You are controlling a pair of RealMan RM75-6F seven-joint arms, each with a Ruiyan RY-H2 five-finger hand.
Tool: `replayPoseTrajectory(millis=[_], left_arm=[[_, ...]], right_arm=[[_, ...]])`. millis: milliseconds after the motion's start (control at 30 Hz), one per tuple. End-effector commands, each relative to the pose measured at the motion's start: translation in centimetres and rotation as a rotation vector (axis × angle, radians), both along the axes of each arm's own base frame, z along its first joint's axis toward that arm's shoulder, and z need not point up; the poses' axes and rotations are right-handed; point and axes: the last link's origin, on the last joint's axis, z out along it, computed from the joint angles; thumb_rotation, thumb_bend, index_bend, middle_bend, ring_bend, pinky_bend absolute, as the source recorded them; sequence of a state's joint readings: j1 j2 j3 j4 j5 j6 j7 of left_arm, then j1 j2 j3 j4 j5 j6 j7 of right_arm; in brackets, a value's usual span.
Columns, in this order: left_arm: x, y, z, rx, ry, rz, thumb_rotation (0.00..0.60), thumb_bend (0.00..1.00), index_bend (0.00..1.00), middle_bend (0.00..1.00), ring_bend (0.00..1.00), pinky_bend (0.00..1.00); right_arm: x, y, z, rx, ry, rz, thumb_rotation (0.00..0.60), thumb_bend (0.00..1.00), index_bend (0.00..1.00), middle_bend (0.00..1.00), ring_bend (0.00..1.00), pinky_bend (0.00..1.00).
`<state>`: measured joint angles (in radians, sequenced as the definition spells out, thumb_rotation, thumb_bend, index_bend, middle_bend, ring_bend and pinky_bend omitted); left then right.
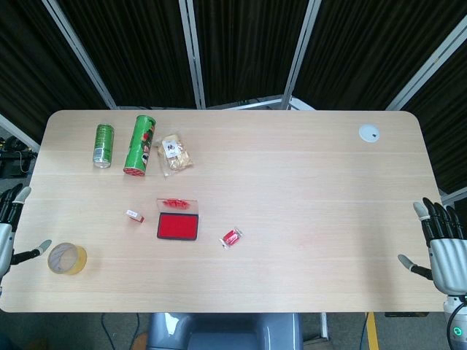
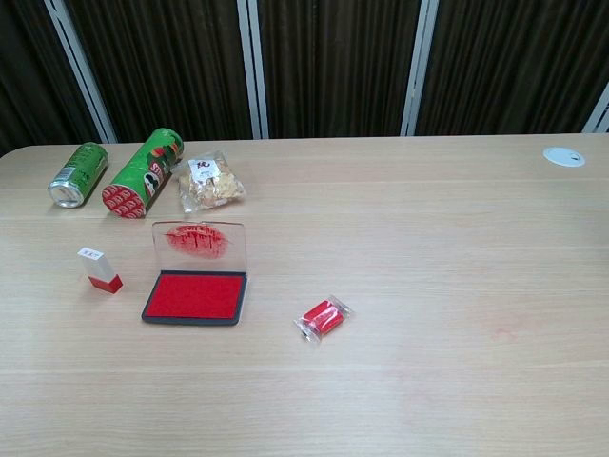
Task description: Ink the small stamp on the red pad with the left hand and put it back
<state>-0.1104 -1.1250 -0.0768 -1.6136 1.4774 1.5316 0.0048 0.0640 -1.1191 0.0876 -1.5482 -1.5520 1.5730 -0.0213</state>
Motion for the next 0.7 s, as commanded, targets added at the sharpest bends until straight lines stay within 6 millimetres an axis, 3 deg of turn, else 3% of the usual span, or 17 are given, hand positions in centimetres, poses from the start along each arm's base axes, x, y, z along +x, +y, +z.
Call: replayPoseTrajectory(millis=[33,167,200,233,267,367,433,567,700], left_arm=[[-0.1,0.0,-0.1,-0.004,0.001,0.005,0.6,0.0,0.0,0.0,0.02,0.0],[-0.2,0.0,-0.2,-0.007,0.008,0.009,0.6,0.0,0.0,0.0,0.02,0.0],[-0.2,0.1,-0.3,-0.007,0.01,0.008,0.6,0.0,0.0,0.0,0.06,0.05],[-0.2,0.1,-0.3,-0.008,0.012,0.007,0.6,0.0,0.0,0.0,0.13,0.14],[-0.2,0.2,-0.4,-0.012,0.016,0.006,0.6,0.0,0.0,0.01,0.32,0.34],[0.2,1.5,-1.7,-0.047,0.018,-0.023,0.6,0.0,0.01,0.1,0.77,0.82],[0.4,2.7,-2.9,-0.086,-0.001,-0.024,0.6,0.0,0.04,0.18,0.84,0.94],[1.6,5.8,-6.3,-0.184,0.01,-0.071,0.6,0.0,0.14,0.38,0.89,1.0],[2.5,8.4,-9.3,-0.285,0.031,-0.103,0.6,0.0,0.17,0.42,0.91,1.0]], right_arm=[[0.0,0.0,0.1,-0.001,-0.002,0.001,0.6,0.0,0.0,0.0,0.0,0.0],[0.0,0.1,0.1,0.001,-0.003,0.003,0.6,0.0,0.0,0.0,0.0,0.0],[0.0,0.1,0.1,0.002,-0.004,0.003,0.6,0.0,0.0,0.0,0.0,0.0],[0.0,0.1,0.1,0.002,-0.004,0.003,0.6,0.0,0.0,0.0,0.0,0.0],[0.1,0.1,0.1,0.002,-0.005,0.003,0.6,0.0,0.0,0.0,0.0,0.0],[0.2,0.0,0.0,0.001,-0.007,0.003,0.6,0.0,0.0,0.0,0.0,0.0],[0.1,-0.2,0.0,0.005,-0.008,-0.004,0.6,0.0,0.0,0.0,0.0,0.0],[-0.3,-0.5,-0.2,0.01,0.003,-0.028,0.6,0.0,0.0,0.0,0.0,0.0],[-0.8,-0.9,-0.4,0.014,0.012,-0.053,0.6,0.0,0.0,0.0,0.0,0.0]])
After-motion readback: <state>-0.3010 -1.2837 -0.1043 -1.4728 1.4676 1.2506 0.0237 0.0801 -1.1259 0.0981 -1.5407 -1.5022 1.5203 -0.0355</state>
